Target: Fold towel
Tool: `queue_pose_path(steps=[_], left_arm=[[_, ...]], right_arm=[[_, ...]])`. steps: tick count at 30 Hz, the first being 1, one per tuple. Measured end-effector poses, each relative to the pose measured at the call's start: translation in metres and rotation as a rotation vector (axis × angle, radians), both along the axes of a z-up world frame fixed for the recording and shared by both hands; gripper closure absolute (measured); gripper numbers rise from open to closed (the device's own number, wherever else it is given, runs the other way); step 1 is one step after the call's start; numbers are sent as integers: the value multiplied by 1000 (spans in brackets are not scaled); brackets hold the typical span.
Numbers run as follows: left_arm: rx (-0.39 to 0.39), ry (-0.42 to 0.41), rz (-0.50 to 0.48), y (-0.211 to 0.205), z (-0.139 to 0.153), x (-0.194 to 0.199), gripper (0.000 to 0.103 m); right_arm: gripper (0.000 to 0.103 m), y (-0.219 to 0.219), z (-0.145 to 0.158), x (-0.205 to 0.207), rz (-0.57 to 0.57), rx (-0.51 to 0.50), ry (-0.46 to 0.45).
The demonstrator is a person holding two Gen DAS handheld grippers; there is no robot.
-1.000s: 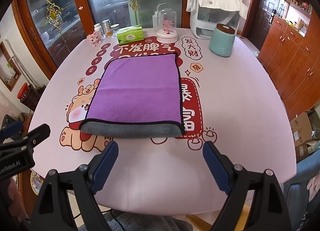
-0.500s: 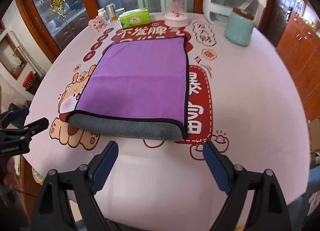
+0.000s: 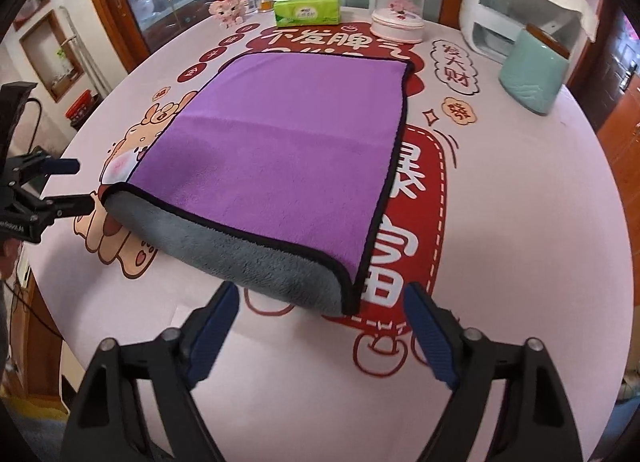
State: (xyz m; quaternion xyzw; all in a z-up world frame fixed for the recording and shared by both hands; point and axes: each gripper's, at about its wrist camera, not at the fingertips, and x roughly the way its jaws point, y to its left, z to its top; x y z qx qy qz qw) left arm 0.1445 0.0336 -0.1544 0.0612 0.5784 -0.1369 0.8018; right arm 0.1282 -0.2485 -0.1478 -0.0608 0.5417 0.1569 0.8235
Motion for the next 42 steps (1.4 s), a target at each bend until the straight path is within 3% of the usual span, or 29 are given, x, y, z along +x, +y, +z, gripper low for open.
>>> queue_pose_path(steps=[5, 12, 18, 22, 25, 31, 36, 42], left_arm=[[-6, 17, -60, -2, -10, 8, 9], [-25, 36, -158, -11, -16, 11, 18], [-52, 57, -184, -13, -18, 16, 29], [-66, 71, -188, -11, -18, 19, 31], [-85, 86, -190, -8, -18, 21, 40], [-99, 100, -197, -6, -17, 23, 45], [-86, 117, -224, -10, -19, 23, 64], [-67, 127, -236, -15, -21, 24, 74]], right_arm=[[32, -4, -13, 11, 47, 9, 34], [50, -8, -21, 23, 79, 54, 73], [59, -6, -25, 28, 101, 53, 94], [67, -4, -27, 29, 114, 59, 108], [73, -3, -28, 30, 124, 64, 117], [78, -2, -27, 30, 144, 63, 118], [83, -4, -29, 29, 148, 59, 121], [86, -5, -30, 30, 147, 61, 121]])
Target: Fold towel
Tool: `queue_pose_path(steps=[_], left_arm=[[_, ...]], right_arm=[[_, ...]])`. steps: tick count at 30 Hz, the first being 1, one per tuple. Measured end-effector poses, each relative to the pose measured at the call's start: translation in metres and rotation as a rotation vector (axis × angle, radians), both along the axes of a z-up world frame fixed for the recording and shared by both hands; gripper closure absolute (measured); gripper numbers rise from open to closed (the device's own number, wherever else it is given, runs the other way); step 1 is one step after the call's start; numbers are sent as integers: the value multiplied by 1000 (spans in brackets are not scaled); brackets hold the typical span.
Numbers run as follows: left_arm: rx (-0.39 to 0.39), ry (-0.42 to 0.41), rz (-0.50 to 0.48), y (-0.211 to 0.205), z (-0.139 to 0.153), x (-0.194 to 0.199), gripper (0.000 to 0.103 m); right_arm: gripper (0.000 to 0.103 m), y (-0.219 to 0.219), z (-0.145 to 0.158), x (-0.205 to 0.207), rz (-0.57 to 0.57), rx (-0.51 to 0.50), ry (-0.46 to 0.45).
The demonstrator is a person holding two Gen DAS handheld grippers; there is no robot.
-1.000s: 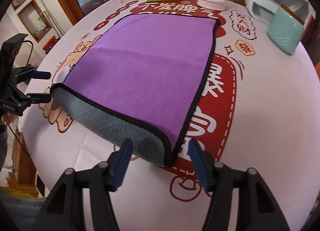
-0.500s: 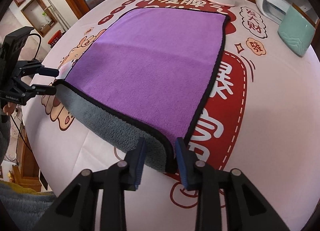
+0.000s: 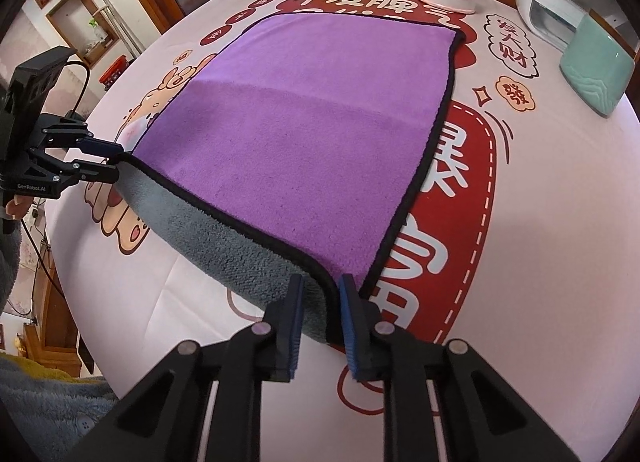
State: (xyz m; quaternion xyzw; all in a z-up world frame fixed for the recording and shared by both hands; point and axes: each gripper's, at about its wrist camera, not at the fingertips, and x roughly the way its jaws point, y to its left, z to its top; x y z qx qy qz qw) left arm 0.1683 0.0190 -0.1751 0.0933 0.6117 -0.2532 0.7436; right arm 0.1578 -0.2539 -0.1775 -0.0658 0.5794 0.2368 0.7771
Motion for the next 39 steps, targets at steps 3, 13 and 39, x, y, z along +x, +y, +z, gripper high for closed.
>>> queue_pose_path(steps=[3, 13, 39], left_arm=[[23, -4, 3, -1, -2, 0, 86], [150, -41, 5, -11, -9, -5, 96], [315, -263, 272, -34, 69, -21, 99]], right_arm=[[87, 1, -1, 0, 3, -5, -3], [97, 4, 2, -5, 22, -44, -32], [99, 7, 80, -15, 9, -73, -300]])
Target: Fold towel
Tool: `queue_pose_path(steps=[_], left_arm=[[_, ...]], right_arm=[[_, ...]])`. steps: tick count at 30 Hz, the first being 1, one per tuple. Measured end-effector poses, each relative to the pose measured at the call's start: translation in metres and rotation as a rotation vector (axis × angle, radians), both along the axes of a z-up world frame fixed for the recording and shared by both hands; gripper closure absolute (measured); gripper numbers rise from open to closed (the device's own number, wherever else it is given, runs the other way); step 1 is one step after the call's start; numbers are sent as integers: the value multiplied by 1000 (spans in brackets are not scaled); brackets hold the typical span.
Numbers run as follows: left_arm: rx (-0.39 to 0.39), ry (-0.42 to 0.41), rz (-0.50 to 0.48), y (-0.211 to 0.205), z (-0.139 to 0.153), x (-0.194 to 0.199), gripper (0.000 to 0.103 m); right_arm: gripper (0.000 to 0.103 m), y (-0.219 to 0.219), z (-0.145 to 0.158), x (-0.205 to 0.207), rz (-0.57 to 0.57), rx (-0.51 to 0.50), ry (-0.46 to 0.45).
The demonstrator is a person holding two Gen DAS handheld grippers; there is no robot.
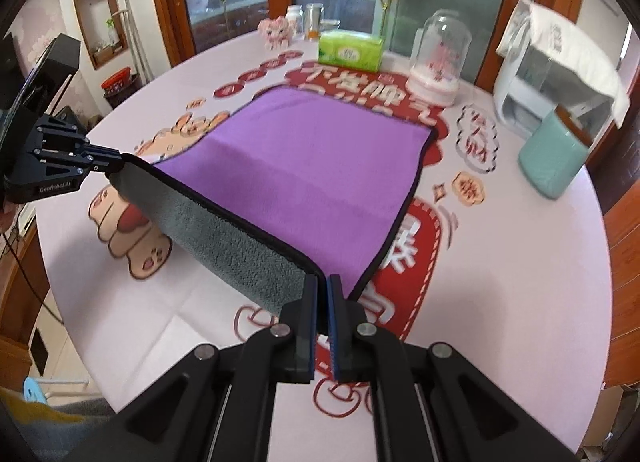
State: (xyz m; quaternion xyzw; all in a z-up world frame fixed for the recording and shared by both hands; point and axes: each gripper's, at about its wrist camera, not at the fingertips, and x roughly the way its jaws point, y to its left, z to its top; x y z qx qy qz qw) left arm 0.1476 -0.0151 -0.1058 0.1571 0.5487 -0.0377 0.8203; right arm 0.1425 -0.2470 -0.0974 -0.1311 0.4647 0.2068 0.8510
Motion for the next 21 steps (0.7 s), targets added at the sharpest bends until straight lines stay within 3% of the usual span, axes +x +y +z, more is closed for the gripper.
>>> queue_pose_path(steps=[9, 21], left_arm=[[16, -96, 46, -3, 38, 41, 99], [12, -148, 83, 8, 45, 133, 99]], right_arm=[[99, -2, 34, 34, -86, 18, -80], [99, 10, 52, 118, -201, 18, -140]])
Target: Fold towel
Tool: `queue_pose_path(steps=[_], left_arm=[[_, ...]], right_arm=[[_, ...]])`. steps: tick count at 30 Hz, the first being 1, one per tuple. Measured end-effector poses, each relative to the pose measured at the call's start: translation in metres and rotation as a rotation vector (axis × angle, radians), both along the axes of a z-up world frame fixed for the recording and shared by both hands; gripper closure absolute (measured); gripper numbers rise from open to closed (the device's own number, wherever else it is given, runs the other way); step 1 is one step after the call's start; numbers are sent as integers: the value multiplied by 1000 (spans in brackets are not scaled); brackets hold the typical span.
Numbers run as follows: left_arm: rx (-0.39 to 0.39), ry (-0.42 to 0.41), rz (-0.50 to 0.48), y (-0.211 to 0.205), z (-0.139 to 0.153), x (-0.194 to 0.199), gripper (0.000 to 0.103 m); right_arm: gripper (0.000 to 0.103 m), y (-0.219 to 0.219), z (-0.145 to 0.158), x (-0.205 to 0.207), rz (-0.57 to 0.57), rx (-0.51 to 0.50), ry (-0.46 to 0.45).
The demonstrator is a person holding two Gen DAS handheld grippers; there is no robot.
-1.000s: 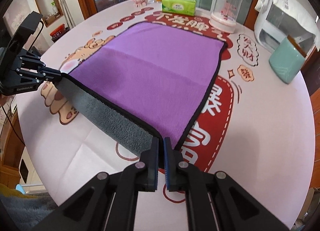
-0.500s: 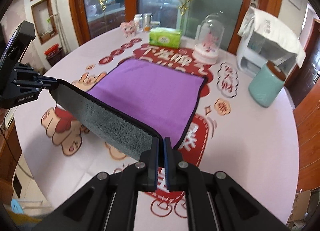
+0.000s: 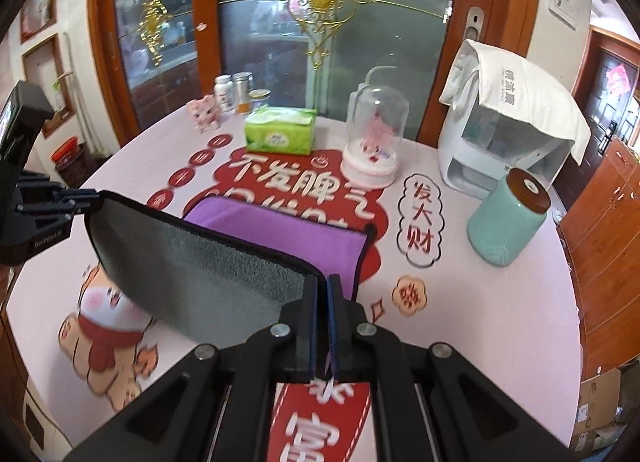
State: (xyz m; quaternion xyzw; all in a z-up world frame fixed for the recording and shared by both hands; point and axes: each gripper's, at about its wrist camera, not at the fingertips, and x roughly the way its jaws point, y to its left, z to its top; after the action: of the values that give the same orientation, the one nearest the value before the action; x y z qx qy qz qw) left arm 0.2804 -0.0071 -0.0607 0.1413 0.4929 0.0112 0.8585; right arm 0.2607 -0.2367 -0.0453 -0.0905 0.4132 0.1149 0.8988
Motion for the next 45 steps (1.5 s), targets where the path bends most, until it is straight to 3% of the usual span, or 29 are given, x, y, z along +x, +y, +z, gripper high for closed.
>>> queue_pose_path(steps=[7, 14, 25, 45], left_arm=[[-2, -13, 15, 0, -20, 51, 99], [-17, 12, 28, -6, -59, 93, 99], [-34, 27, 44, -9, -104, 121, 99], [-32, 49, 41, -12, -135, 141, 99]], right_arm=[[99, 4, -19, 47, -72, -8, 11], [99, 3, -53, 89, -146, -7, 62], [99, 5, -95, 119, -204, -16, 113], [98, 7, -135, 142, -247, -33, 172]])
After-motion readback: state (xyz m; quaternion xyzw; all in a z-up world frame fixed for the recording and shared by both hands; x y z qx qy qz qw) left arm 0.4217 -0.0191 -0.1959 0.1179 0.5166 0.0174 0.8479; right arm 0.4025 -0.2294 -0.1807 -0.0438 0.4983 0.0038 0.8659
